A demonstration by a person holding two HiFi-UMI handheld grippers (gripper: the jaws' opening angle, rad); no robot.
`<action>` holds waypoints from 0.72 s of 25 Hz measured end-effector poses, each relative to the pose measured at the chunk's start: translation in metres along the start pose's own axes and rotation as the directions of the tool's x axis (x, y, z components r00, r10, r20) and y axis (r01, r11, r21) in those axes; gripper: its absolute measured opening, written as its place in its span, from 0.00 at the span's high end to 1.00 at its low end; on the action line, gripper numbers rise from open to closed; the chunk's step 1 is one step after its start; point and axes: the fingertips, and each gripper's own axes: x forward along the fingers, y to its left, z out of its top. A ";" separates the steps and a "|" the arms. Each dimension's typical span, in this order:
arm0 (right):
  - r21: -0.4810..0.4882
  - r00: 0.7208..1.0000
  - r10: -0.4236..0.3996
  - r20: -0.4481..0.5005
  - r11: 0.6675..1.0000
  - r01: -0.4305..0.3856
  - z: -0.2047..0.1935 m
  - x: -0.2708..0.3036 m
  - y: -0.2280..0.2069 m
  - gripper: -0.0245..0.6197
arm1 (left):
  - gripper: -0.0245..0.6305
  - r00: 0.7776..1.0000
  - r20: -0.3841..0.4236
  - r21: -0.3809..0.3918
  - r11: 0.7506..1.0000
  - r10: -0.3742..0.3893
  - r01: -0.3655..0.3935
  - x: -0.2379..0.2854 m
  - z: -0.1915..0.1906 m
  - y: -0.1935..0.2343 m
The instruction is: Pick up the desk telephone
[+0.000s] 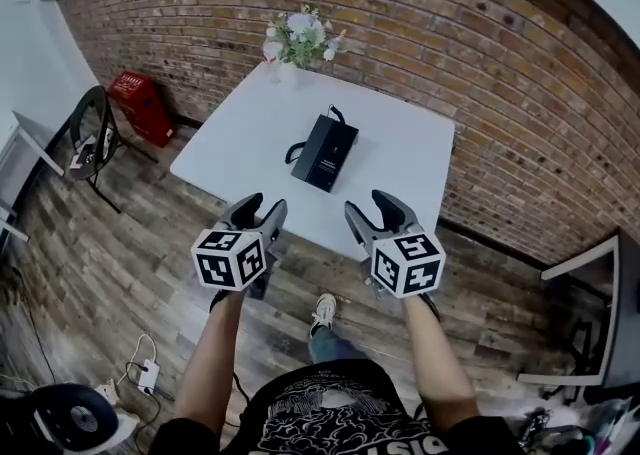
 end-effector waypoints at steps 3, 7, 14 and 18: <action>0.015 1.000 0.003 -0.013 1.000 -0.003 0.001 0.028 -0.017 0.63 | 0.68 1.000 -0.022 -0.007 1.000 -0.013 0.013 0.030 0.006 0.013; 0.040 0.999 0.009 -0.046 0.999 -0.007 0.000 0.066 -0.039 0.62 | 0.68 0.998 -0.057 -0.009 0.999 -0.032 0.032 0.070 0.016 0.031; 0.104 0.995 0.021 -0.101 0.995 -0.010 -0.006 0.123 -0.081 0.60 | 0.68 0.993 -0.103 -0.025 0.998 -0.058 0.055 0.141 0.033 0.059; 0.147 0.990 0.029 -0.135 0.989 -0.009 -0.016 0.151 -0.101 0.60 | 0.68 0.987 -0.136 -0.045 0.995 -0.091 0.085 0.179 0.032 0.071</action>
